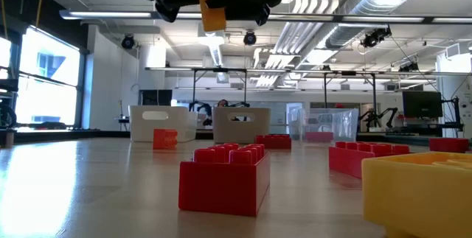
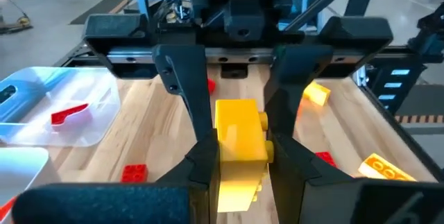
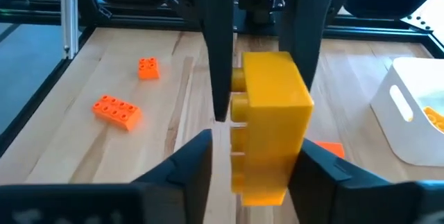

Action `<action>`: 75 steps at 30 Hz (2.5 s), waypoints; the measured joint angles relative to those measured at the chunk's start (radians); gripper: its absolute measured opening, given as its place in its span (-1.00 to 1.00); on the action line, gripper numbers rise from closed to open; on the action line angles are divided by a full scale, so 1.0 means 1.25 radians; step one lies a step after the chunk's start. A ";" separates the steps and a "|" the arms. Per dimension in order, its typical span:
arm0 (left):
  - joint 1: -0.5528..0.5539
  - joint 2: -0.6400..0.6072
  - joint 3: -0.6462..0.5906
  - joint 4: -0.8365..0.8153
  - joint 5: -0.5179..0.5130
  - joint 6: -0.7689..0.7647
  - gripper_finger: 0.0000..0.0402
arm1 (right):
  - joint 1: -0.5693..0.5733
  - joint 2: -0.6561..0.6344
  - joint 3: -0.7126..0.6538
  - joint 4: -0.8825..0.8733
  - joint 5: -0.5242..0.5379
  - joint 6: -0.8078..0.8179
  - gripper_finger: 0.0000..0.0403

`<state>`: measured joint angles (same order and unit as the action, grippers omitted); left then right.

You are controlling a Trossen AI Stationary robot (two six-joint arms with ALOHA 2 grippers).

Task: Sort & place blocks by color
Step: Put the yellow game piece into the white bin, then put the red game piece into the transparent bin

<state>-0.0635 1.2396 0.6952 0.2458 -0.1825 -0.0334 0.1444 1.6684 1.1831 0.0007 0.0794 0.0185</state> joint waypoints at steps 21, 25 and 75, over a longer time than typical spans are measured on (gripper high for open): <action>0.257 -0.018 0.000 -0.247 -0.140 0.001 -0.68 | -0.112 0.000 0.000 -0.234 0.047 0.000 -0.09; 0.331 -0.019 0.000 -0.267 -0.139 0.000 -0.68 | -0.144 0.000 0.000 -0.289 0.037 -0.021 -0.09; 0.711 0.123 0.000 -0.255 0.068 -0.027 -0.05 | -0.277 0.097 -0.001 -0.428 -0.048 -0.126 -0.09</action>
<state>0.8253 1.3938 0.6953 -0.0732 -0.0971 -0.0671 -0.2018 1.7901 1.1824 -0.5341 0.0200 -0.1392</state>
